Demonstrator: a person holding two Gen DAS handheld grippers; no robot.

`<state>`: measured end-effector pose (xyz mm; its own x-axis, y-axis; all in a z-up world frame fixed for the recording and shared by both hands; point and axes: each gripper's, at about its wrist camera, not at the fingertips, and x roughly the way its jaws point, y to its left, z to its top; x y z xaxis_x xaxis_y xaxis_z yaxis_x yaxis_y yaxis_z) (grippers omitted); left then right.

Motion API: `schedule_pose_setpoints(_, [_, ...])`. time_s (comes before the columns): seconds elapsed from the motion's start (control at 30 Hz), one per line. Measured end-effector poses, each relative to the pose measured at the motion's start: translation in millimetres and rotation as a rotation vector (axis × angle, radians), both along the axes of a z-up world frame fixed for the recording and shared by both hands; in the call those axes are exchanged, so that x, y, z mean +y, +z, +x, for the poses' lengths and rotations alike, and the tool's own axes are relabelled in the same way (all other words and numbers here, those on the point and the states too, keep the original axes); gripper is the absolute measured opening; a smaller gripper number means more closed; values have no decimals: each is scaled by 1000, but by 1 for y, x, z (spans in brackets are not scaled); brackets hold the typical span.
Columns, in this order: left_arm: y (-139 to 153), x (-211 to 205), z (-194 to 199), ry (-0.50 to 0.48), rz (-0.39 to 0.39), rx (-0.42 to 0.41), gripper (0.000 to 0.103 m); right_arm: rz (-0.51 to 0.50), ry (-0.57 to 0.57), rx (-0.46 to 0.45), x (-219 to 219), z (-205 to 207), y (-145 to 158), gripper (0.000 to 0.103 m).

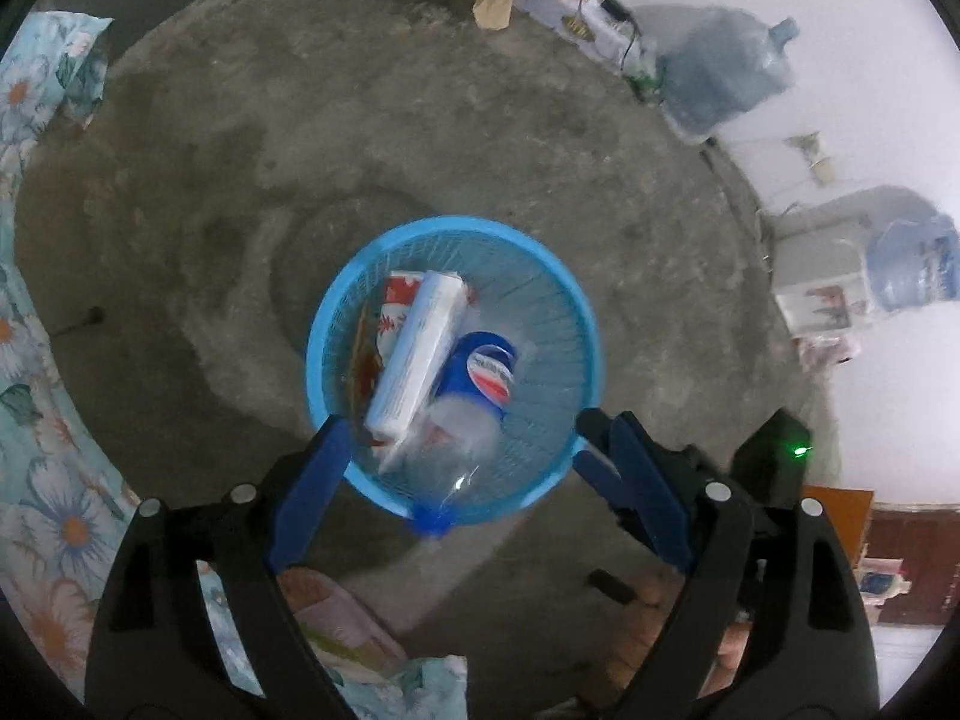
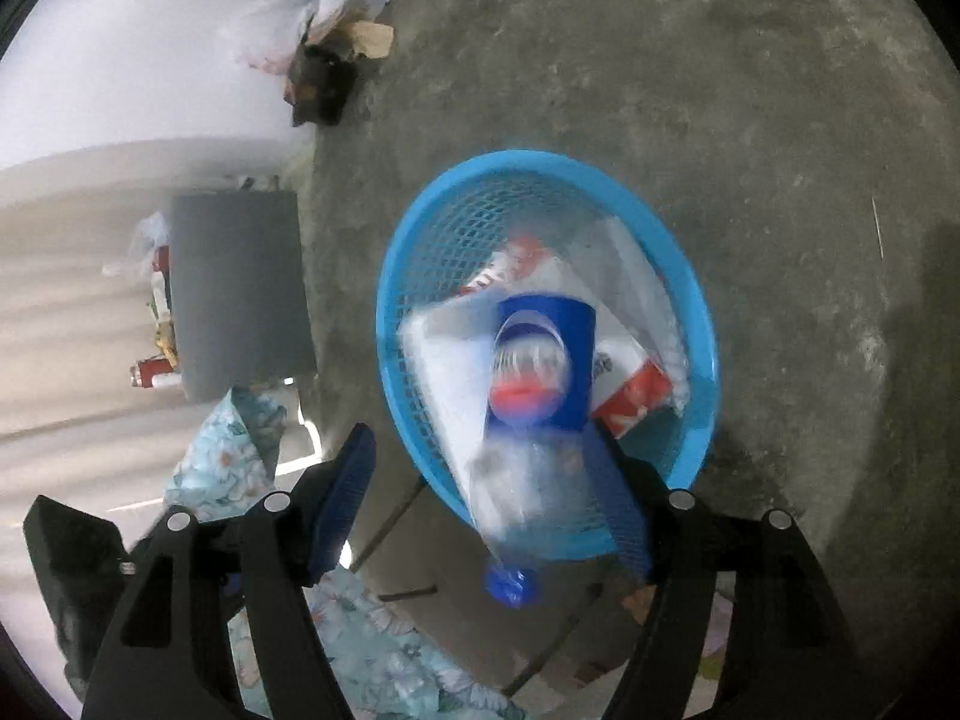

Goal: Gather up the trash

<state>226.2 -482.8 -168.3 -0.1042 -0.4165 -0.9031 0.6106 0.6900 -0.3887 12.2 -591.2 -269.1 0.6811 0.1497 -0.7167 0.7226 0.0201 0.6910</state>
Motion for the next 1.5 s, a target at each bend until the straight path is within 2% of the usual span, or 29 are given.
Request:
schedule_pose_setpoints(0.23, [54,28,-10,-5,-110,-64,83,-78,-22,33,7,-23,18,69])
schedule_pose_setpoints(0.37, [98,57,-26,-22,-180,-134,83,-149,-16,33,25,-44,50,69])
schedule_pose_setpoints(0.47, [133,97,-40,-12,-246,-199,83,-250,30,12,49,-53,89,70])
schedule_pose_setpoints(0.53, [158,135,-53,3,-302,-246,84,-330,71,-14,66,-55,117,75])
schedule_pose_setpoints(0.63, [184,186,-71,40,-337,-303,85,-462,159,-55,98,-51,163,78])
schedule_pose_setpoints(0.7, [203,230,-88,93,-366,-358,90,-562,238,-92,126,-45,197,81])
schedule_pose_setpoints(0.83, [231,310,-122,217,-411,-477,91,-742,378,-155,179,-36,251,87])
schedule_pose_setpoints(0.97, [247,378,-155,345,-423,-583,94,-880,468,-239,232,-39,294,93])
schedule_pose_setpoints(1.1, [253,428,-183,464,-429,-631,94,-980,523,-298,278,-46,321,96])
schedule_pose_setpoints(1.37, [244,496,-214,671,-318,-685,94,-1046,616,-383,343,-50,350,96])
schedule_pose_setpoints(1.5, [230,518,-222,757,-239,-671,94,-1077,653,-386,367,-56,356,96])
